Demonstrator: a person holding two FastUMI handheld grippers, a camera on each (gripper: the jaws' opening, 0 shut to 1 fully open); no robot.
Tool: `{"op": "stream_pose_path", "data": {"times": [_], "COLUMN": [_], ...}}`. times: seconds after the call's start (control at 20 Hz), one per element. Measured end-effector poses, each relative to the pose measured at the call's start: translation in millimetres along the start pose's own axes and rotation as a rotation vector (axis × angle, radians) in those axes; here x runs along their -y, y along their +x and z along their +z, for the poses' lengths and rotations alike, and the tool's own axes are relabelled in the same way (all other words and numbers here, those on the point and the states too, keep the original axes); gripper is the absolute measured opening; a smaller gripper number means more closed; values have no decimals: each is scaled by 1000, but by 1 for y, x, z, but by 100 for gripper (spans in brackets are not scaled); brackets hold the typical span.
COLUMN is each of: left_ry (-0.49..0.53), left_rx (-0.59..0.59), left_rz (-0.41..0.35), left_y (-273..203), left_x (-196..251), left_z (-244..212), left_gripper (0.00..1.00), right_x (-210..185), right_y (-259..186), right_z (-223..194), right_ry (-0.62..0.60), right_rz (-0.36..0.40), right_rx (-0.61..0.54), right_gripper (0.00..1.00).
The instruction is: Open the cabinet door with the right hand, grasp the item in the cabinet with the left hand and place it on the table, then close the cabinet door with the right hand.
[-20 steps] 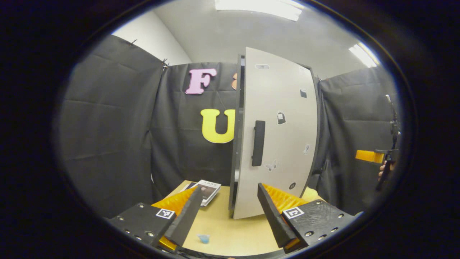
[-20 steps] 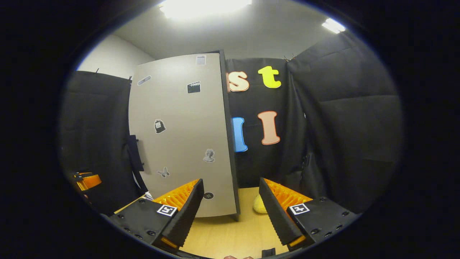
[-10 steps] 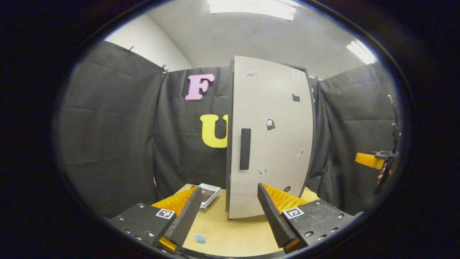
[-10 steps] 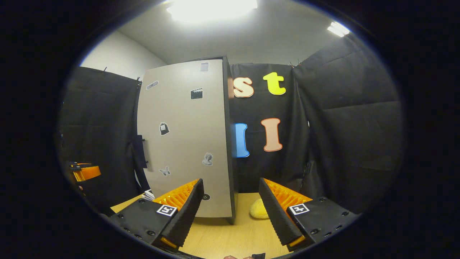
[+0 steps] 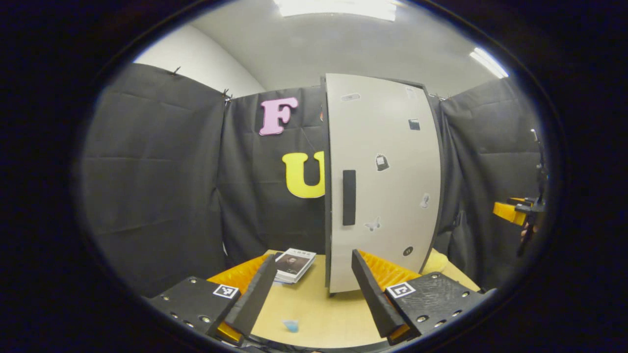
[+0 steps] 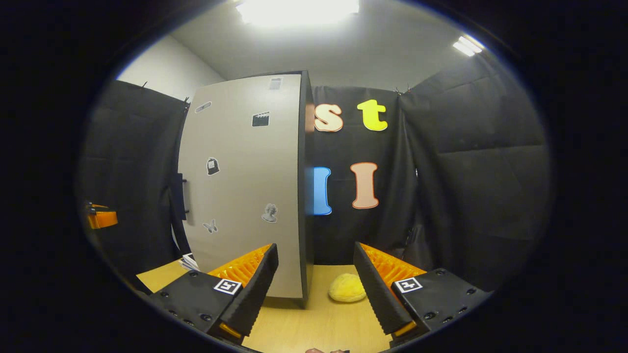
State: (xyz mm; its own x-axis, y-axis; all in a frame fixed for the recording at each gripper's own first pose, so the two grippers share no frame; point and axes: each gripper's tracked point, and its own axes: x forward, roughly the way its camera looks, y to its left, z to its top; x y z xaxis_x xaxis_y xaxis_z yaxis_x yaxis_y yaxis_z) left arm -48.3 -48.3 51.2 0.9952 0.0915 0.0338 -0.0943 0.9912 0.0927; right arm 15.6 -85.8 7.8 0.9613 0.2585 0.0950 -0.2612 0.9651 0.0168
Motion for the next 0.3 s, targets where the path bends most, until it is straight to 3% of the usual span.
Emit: {"op": "stream_pose_path", "data": {"times": [0.3], "left_ry": [-31], "left_rx": [24], "left_rz": [-41], "left_y": [21], "left_x": [0], "left_z": [7], "left_gripper": [92], "right_x": [-23], "right_y": [11], "right_z": [-2], "right_ry": [46], "right_rz": [23], "right_rx": [-23], "right_gripper": [98]}}
